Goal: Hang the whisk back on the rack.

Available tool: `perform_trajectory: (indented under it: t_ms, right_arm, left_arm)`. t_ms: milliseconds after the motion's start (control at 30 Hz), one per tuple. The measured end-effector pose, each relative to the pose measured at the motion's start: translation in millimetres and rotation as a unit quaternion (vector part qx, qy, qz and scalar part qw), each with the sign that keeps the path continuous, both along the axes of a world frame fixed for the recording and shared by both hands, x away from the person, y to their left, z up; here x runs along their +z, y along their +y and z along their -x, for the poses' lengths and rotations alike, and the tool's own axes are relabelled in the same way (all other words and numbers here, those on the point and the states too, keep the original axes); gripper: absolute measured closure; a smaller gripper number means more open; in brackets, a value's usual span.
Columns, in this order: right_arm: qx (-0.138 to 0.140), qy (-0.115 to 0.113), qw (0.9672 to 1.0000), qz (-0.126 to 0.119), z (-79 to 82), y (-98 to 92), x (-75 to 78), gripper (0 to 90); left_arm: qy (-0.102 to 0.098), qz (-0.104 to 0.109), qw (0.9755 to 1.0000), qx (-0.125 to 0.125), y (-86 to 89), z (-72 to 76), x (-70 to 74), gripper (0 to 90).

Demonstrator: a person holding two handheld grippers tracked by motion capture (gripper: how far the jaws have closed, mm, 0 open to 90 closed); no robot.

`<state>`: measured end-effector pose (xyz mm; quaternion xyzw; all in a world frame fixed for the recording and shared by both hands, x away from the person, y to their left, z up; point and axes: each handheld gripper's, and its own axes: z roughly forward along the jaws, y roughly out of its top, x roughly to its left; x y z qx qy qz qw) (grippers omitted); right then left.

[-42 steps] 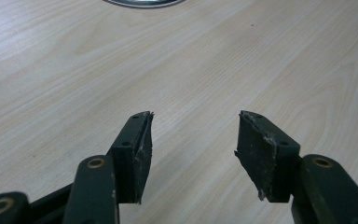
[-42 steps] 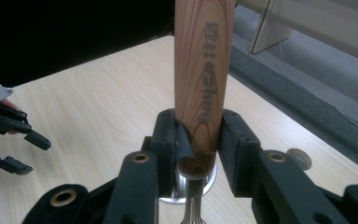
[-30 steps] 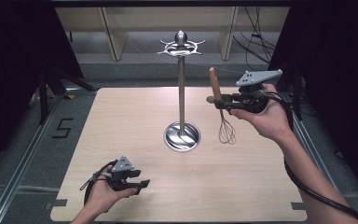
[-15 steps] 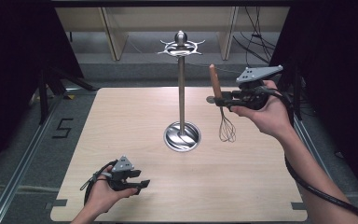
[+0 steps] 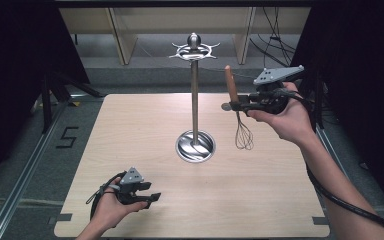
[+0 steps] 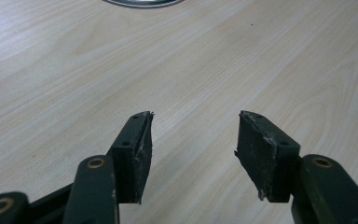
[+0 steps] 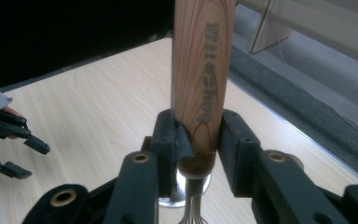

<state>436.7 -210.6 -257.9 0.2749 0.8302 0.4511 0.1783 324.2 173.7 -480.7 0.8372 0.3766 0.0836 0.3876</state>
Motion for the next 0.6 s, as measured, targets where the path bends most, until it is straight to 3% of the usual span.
perform_trajectory:
  t_ms: [167,200,367,433,533,600]
  right_arm:
    - [0.004,0.005,1.0,0.006,0.1,0.4,2.9,70.1]
    - [0.007,-0.005,0.9999,0.007,-1.6,0.6,3.9,70.1]
    - [0.005,0.005,0.9999,0.008,-1.0,1.8,6.3,70.1]
    - [0.005,-0.008,0.9999,0.004,-3.0,2.5,6.2,70.1]
    - [0.006,0.004,0.9999,0.007,-2.2,2.6,8.6,70.1]
    - [0.009,-0.001,0.9999,0.012,-3.4,2.3,9.4,70.2]
  left_arm:
    - [0.002,0.003,1.0,-0.002,-0.1,0.4,0.5,44.4]
    - [0.002,0.003,1.0,-0.002,-0.2,0.5,0.4,44.4]
    - [0.001,-0.001,1.0,0.0,0.2,0.0,0.5,44.4]
    - [0.001,-0.001,1.0,-0.001,0.3,0.1,0.6,44.4]
    - [-0.001,0.002,1.0,0.001,-0.1,0.6,0.7,44.4]
    - [-0.002,0.0,1.0,0.002,0.0,0.4,0.6,44.4]
